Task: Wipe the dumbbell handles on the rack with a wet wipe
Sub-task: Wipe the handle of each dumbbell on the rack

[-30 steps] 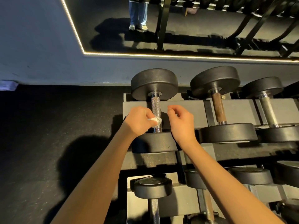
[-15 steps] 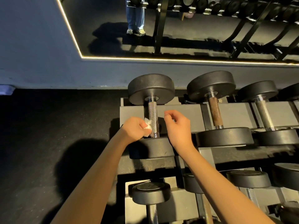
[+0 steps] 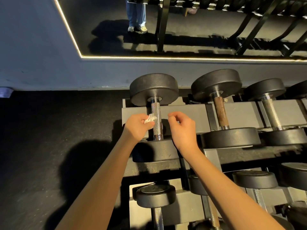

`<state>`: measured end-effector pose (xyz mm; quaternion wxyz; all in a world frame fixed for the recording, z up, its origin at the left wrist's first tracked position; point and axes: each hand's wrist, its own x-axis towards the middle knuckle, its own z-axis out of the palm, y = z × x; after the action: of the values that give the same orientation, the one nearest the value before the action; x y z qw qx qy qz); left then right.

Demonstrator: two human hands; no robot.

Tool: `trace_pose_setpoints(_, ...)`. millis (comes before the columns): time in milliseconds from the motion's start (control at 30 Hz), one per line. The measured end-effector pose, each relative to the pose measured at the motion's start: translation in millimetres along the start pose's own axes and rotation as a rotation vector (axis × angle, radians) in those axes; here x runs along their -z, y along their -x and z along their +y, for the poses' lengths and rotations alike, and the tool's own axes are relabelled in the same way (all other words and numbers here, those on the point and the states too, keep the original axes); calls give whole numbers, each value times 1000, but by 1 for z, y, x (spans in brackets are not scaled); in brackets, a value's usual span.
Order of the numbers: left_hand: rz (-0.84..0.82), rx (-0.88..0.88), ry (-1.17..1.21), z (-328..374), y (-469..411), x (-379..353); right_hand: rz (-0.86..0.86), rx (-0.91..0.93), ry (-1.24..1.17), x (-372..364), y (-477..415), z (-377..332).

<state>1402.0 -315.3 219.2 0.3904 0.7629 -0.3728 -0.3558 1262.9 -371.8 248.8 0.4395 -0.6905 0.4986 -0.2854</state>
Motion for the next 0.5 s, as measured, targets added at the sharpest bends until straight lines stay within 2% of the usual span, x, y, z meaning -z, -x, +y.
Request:
trace_pose_setpoints(267,253,-8,109,15,-12,1,-9,23,17,2,2,-3)
trace_pose_setpoints(500,134,-18,-76,11,4,-3,-7,11,18,2,2,-5)
